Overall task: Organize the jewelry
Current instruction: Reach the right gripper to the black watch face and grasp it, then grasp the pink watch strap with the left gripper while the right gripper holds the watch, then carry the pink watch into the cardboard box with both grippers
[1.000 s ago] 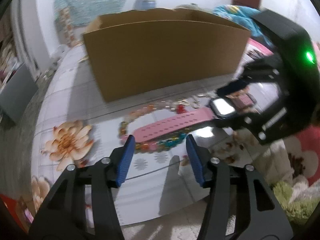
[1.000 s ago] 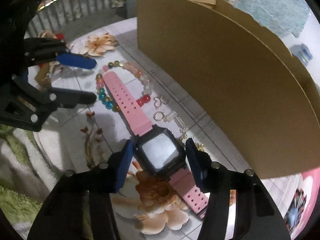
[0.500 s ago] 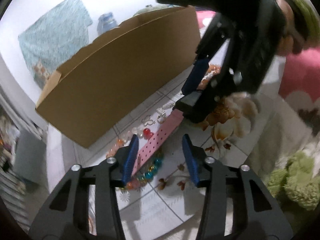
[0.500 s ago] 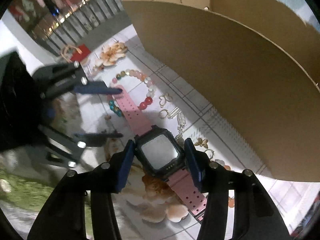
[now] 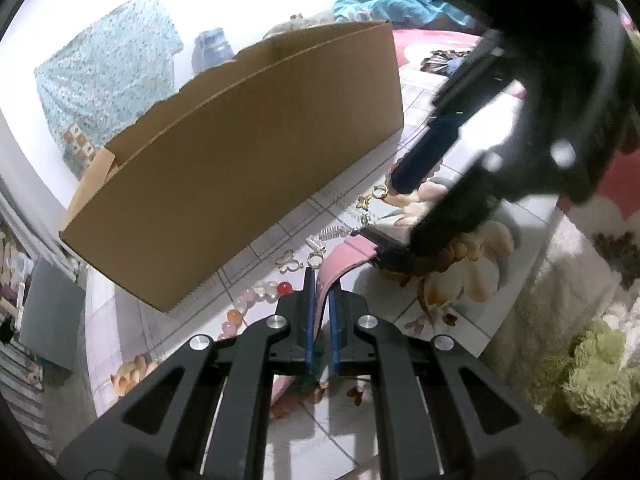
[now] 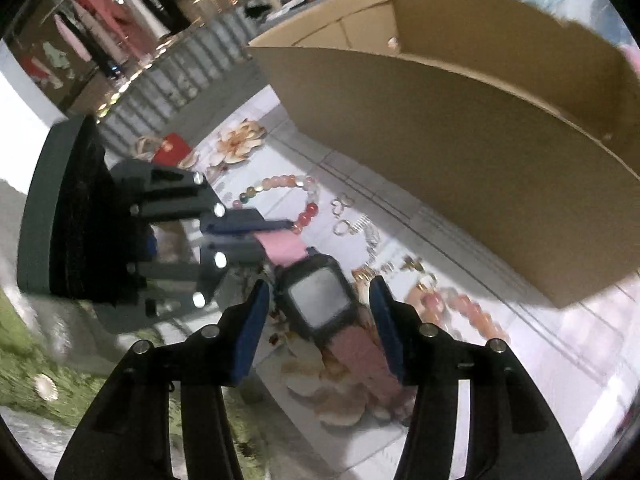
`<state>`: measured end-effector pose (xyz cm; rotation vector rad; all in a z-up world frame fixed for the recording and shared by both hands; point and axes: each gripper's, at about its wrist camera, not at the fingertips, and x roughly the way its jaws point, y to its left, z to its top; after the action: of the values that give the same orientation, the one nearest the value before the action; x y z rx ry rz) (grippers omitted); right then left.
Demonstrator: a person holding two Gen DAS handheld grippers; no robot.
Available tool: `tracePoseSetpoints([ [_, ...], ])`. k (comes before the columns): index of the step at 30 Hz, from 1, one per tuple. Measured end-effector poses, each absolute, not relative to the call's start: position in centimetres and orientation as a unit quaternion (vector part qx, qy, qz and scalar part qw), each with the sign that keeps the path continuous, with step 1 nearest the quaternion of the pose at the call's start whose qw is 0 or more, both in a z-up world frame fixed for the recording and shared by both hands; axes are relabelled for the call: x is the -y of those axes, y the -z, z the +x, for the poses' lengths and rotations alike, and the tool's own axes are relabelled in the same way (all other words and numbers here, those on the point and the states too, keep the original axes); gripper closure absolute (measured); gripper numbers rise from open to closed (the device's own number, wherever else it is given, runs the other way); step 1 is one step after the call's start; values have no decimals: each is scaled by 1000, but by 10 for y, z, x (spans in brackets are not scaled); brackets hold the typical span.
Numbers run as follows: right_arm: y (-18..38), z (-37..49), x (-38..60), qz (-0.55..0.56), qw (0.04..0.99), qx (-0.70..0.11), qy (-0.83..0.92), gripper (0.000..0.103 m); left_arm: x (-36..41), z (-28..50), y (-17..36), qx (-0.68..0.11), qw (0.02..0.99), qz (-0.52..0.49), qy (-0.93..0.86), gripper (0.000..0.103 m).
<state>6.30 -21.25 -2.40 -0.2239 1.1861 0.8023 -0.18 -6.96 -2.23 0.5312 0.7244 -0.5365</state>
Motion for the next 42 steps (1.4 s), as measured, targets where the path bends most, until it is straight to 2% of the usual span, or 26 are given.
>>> tracePoseSetpoints([
  [5, 28, 35, 221, -139, 792, -512, -303, 52, 69, -10, 19, -344, 865, 257, 260, 97],
  [15, 44, 10, 201, -196, 819, -465, -274, 54, 80, -6, 12, -347, 864, 265, 250, 97],
  [16, 46, 9, 199, -201, 822, -461, -268, 60, 81, -6, 11, -346, 865, 265, 250, 97],
  [18, 47, 10, 199, -193, 832, -453, -256, 63, 82, -7, 8, -343, 867, 262, 250, 97],
  [23, 43, 12, 208, -140, 853, -444, -236, 80, 76, 1, -3, -355, 872, 225, 252, 99],
  [25, 40, 12, 211, -124, 862, -436, -227, 97, 72, 6, -9, -364, 873, 201, 254, 99],
  [42, 16, -3, 231, -8, 906, -378, -188, 93, 73, 3, -64, -367, 873, 143, 288, 99],
])
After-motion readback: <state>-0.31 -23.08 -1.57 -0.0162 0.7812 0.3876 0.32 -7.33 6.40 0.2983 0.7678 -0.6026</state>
